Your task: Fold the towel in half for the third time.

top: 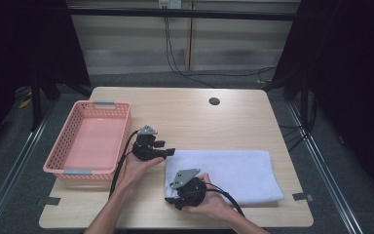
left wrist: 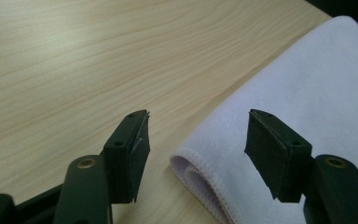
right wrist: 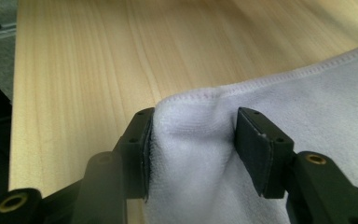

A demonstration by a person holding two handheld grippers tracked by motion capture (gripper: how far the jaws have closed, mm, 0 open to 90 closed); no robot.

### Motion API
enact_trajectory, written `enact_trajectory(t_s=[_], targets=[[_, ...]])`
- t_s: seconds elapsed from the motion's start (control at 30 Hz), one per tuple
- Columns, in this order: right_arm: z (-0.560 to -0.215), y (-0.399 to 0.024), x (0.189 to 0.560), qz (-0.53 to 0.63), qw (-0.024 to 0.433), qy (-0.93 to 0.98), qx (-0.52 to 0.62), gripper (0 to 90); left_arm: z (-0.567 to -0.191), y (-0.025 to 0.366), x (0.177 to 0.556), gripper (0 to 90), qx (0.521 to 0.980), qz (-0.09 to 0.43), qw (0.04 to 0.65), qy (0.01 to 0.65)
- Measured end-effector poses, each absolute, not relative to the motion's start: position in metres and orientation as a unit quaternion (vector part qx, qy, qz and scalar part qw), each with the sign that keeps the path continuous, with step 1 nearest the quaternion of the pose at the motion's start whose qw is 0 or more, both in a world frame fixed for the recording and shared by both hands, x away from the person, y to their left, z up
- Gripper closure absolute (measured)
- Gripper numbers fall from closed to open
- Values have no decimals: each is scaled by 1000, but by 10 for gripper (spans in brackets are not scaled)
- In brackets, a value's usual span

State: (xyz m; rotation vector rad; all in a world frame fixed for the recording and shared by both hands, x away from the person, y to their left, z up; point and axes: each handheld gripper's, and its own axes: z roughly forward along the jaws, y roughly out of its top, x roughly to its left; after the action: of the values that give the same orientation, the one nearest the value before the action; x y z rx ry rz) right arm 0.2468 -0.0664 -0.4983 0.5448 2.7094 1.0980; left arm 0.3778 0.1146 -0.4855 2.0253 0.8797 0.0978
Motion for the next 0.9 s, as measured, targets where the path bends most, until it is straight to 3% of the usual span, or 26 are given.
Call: enact_trajectory(t_s=[0.1, 0.17, 0.27, 0.6, 0.67, 0.8, 0.9], targets=[[-500, -67, 245, 373, 94, 905, 184, 523, -488, 116, 378, 388, 821, 34, 445, 357], [-499, -68, 246, 371, 103, 903, 192, 631, -489, 117, 378, 386, 820, 34, 442, 362], [-499, -70, 249, 371, 104, 902, 196, 693, -492, 120, 380, 373, 825, 32, 433, 362], [-497, -77, 254, 384, 60, 890, 237, 748, -500, 120, 383, 339, 837, 46, 409, 360], [-497, -78, 254, 385, 56, 890, 237, 748, -501, 118, 383, 314, 842, 25, 416, 343], [-497, -79, 253, 388, 51, 888, 240, 748, -501, 109, 381, 366, 857, 18, 404, 319], [-497, -79, 253, 388, 50, 888, 241, 747, -503, 103, 378, 347, 861, 30, 400, 312]])
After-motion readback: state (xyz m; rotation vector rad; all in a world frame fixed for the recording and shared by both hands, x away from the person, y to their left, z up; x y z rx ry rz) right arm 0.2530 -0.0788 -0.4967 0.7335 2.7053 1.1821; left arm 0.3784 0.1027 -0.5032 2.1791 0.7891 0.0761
